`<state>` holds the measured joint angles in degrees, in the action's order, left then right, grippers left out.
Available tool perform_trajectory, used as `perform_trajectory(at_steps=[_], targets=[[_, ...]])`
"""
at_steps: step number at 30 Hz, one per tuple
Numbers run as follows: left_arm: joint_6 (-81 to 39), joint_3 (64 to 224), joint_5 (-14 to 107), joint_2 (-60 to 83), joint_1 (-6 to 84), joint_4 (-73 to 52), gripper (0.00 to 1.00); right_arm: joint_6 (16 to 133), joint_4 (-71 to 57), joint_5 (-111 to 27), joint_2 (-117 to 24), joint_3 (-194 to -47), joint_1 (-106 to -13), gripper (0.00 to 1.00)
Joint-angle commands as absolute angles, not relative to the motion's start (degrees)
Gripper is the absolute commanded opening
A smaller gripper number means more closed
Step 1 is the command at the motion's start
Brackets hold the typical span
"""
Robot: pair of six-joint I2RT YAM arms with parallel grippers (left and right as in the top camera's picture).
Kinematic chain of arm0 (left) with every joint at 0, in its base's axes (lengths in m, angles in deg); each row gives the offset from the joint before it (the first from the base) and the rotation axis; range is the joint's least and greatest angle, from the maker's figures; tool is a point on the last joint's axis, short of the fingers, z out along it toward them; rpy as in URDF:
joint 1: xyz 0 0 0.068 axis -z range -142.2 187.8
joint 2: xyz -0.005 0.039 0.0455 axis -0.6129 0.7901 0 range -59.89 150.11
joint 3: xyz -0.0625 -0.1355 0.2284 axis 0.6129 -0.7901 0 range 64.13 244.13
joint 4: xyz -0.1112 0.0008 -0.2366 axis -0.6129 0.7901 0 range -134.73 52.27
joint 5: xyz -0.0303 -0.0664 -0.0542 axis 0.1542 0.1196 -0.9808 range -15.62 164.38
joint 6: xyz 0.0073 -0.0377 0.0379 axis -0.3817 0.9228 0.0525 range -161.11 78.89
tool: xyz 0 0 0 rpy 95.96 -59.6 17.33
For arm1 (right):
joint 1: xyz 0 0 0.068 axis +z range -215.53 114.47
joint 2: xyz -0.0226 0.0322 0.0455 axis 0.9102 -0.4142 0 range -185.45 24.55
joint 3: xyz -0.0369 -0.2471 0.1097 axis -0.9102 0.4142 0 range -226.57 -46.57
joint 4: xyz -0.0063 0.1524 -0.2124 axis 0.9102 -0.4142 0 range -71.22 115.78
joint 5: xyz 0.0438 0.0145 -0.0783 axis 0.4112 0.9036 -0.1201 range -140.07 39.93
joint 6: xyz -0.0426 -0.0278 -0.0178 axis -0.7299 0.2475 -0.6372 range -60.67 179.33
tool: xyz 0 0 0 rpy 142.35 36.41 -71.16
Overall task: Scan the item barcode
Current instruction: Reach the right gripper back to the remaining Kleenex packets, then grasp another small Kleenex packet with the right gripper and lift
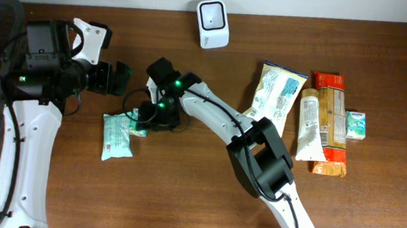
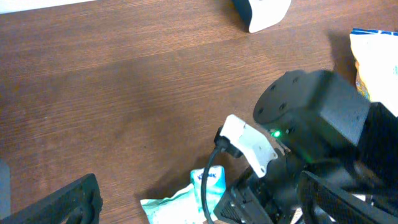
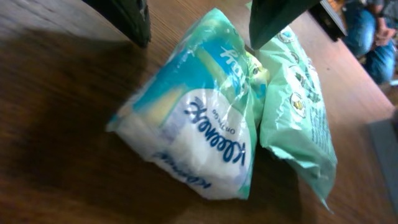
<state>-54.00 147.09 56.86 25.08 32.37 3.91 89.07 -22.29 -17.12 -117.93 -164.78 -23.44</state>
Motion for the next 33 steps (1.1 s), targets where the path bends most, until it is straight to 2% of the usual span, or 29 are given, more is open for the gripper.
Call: perform_trajectory(at_steps=[1,3,4,8,9,12,15,19,24,25,27,33], targets=[[-54.91,147.81,56.82,24.31,32.26,3.96,0.99,90.29,-22.42,-21.58,-119.52,-164.91,-21.34,0.33],[-54.91,147.81,56.80,24.31,32.26,3.96,0.99,90.29,-23.36,-21.67,-119.52,-164.91,-21.80,0.09],[-54.91,147.81,56.82,24.31,32.26,3.96,0.99,90.27,-24.26,-21.65,-119.44,-164.95,-22.31,0.04],[-54.91,147.81,56.80,24.31,32.26,3.96,0.99,86.97,-30.20,-23.05,-115.76,-165.02,-25.74,0.04],[-54.89,147.81,56.82,24.31,32.26,3.96,0.99,83.84,-34.92,-26.48,-112.75,-165.02,-27.14,0.04],[-54.91,147.81,56.82,24.31,32.26,3.96,0.99,80.78,-47.51,-40.56,-107.28,-165.02,-28.14,0.04],[-54.91,147.81,56.80,24.31,32.26,3.96,0.99,87.80,-59.60,-63.90,-108.11,-164.98,-27.27,0.04],[-54.91,147.81,56.80,24.31,32.26,3.96,0.99,88.76,-63.03,-75.13,-114.08,-164.98,-26.94,0.04],[-54.91,147.81,56.82,24.31,32.26,3.96,0.99,88.43,-61.90,-75.31,-115.46,-164.98,-26.46,0.04],[-54.91,147.81,56.82,24.31,32.26,3.96,0.99,86.38,-61.44,-72.20,-115.44,-164.98,-25.69,0.14],[-54.91,147.81,56.82,24.31,32.26,3.96,0.99,84.87,-60.78,-69.89,-115.44,-164.98,-24.43,0.20],[-54.91,147.81,56.82,24.31,32.26,3.96,0.99,84.85,-54.70,-62.08,-115.44,-164.98,-18.90,0.21]])
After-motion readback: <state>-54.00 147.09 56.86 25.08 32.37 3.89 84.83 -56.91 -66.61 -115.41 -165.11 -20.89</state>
